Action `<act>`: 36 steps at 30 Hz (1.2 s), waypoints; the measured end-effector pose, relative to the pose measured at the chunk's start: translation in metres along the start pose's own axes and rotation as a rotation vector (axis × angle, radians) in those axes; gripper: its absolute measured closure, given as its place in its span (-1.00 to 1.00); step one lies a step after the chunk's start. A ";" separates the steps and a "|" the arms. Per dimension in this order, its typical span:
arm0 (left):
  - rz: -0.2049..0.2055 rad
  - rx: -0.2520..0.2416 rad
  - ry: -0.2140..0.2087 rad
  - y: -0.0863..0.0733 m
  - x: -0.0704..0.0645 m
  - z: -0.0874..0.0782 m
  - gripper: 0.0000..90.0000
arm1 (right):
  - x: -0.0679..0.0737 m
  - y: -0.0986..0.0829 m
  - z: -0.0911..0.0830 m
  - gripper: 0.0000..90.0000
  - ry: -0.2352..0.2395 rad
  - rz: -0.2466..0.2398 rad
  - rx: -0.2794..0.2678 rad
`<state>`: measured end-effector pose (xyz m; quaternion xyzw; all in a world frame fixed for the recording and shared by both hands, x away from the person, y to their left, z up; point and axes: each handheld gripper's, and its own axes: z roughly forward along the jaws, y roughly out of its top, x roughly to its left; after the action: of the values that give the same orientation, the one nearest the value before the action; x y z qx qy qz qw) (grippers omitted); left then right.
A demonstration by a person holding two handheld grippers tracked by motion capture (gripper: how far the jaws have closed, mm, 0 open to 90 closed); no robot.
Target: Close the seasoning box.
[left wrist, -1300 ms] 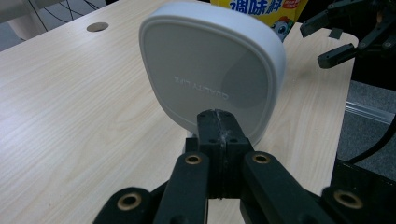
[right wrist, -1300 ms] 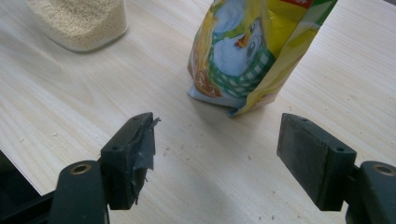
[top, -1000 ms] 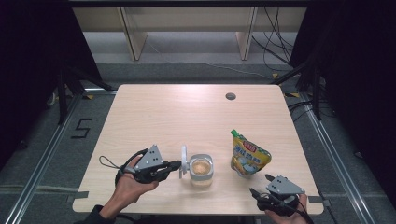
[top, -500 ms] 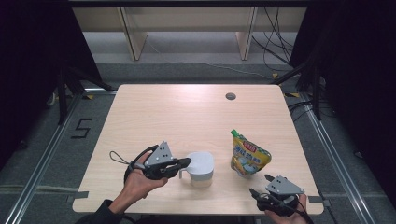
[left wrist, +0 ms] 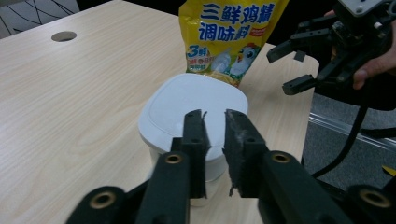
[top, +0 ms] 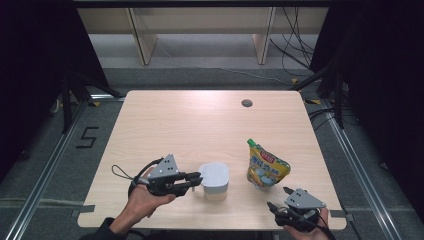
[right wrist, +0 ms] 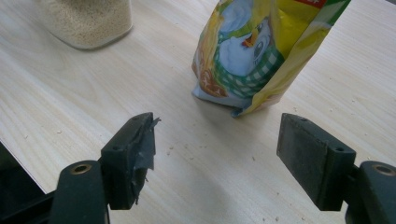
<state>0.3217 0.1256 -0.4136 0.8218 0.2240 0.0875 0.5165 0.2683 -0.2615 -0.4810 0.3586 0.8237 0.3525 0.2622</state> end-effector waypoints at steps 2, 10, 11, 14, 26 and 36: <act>-0.004 0.003 -0.003 -0.001 -0.001 -0.002 0.52 | 0.001 0.000 0.000 -0.36 0.006 0.012 0.007; 0.008 0.008 0.039 -0.014 0.000 -0.009 -0.11 | 0.002 0.000 -0.001 -0.36 0.003 0.013 0.005; -0.004 0.006 0.040 -0.017 0.000 -0.010 -0.17 | 0.001 0.000 0.000 -0.37 0.001 0.010 0.004; -0.008 0.021 0.050 -0.025 0.005 -0.011 -0.30 | 0.001 0.000 0.000 -0.37 0.000 0.015 0.004; -0.067 0.045 0.076 -0.052 0.006 -0.014 -0.42 | 0.002 0.000 -0.001 -0.40 0.005 0.018 -0.003; -0.027 0.088 0.098 -0.072 -0.001 -0.012 -0.43 | 0.003 0.000 0.000 -0.41 0.024 0.029 0.008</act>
<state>0.2967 0.1614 -0.4722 0.8353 0.2639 0.1106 0.4694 0.2660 -0.2589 -0.4814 0.3674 0.8229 0.3570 0.2456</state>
